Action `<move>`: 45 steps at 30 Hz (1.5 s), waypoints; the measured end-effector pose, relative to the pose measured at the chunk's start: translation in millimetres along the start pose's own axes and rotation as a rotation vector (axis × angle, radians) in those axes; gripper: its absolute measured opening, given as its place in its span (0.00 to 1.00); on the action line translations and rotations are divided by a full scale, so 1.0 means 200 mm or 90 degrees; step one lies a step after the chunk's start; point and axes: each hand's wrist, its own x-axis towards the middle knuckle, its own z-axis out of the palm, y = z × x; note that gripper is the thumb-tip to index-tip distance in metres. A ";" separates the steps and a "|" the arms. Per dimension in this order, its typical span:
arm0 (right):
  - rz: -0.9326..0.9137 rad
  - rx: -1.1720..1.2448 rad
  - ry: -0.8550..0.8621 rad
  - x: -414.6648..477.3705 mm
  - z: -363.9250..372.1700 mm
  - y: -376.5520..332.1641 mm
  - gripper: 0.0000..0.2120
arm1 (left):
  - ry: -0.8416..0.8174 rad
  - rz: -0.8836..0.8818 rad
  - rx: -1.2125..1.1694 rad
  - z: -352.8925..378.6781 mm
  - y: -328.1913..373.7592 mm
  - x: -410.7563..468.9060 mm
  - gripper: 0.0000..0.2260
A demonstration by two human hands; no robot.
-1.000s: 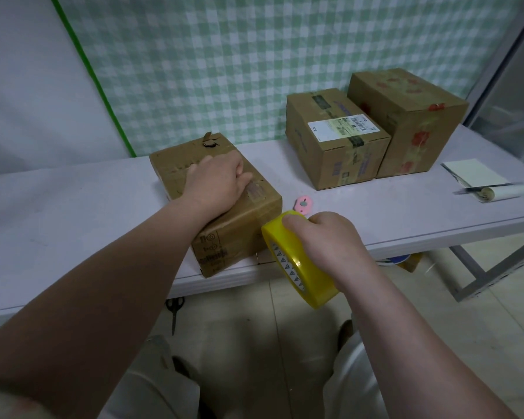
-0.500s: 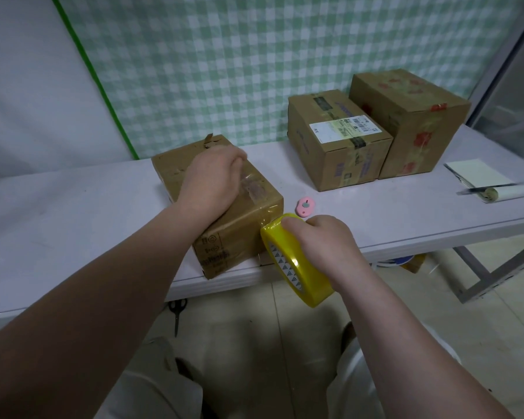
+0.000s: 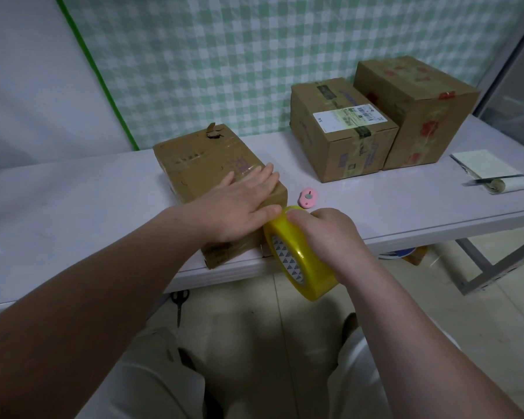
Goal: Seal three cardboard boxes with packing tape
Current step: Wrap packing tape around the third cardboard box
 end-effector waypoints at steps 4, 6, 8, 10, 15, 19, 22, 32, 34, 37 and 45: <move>0.004 -0.001 -0.007 0.00 0.00 0.00 0.24 | 0.005 -0.044 -0.003 -0.01 0.00 0.02 0.31; 0.003 -0.001 -0.008 0.01 0.00 0.00 0.25 | 0.000 -0.053 -0.005 -0.01 0.00 0.02 0.31; 0.001 0.001 -0.010 0.01 0.01 0.00 0.25 | 0.004 -0.062 -0.001 -0.02 -0.01 0.02 0.30; 0.003 0.003 -0.013 0.01 0.01 0.00 0.24 | 0.015 -0.073 0.005 -0.01 -0.02 0.03 0.31; 0.002 0.010 -0.015 0.01 0.01 0.00 0.24 | 0.029 -0.110 -0.001 -0.01 -0.04 0.05 0.32; 0.004 0.029 -0.016 0.00 0.01 0.00 0.24 | 0.038 -0.156 -0.010 -0.02 -0.05 0.07 0.34; 0.008 0.041 -0.017 0.01 0.02 0.00 0.24 | 0.043 -0.192 -0.027 -0.02 -0.05 0.08 0.34; 0.051 0.215 -0.121 -0.06 0.06 0.06 0.24 | 0.043 -0.199 -0.008 -0.01 -0.04 -0.02 0.41; 0.049 0.251 -0.153 -0.09 0.09 0.07 0.25 | 0.052 -0.194 -0.002 -0.01 -0.03 -0.06 0.39; 0.052 0.282 -0.194 -0.14 0.12 0.07 0.33 | 0.094 -0.162 0.062 0.01 0.00 -0.10 0.33; 0.016 0.353 -0.278 -0.19 0.19 0.07 0.18 | 0.130 -0.124 -0.002 0.06 0.00 -0.15 0.29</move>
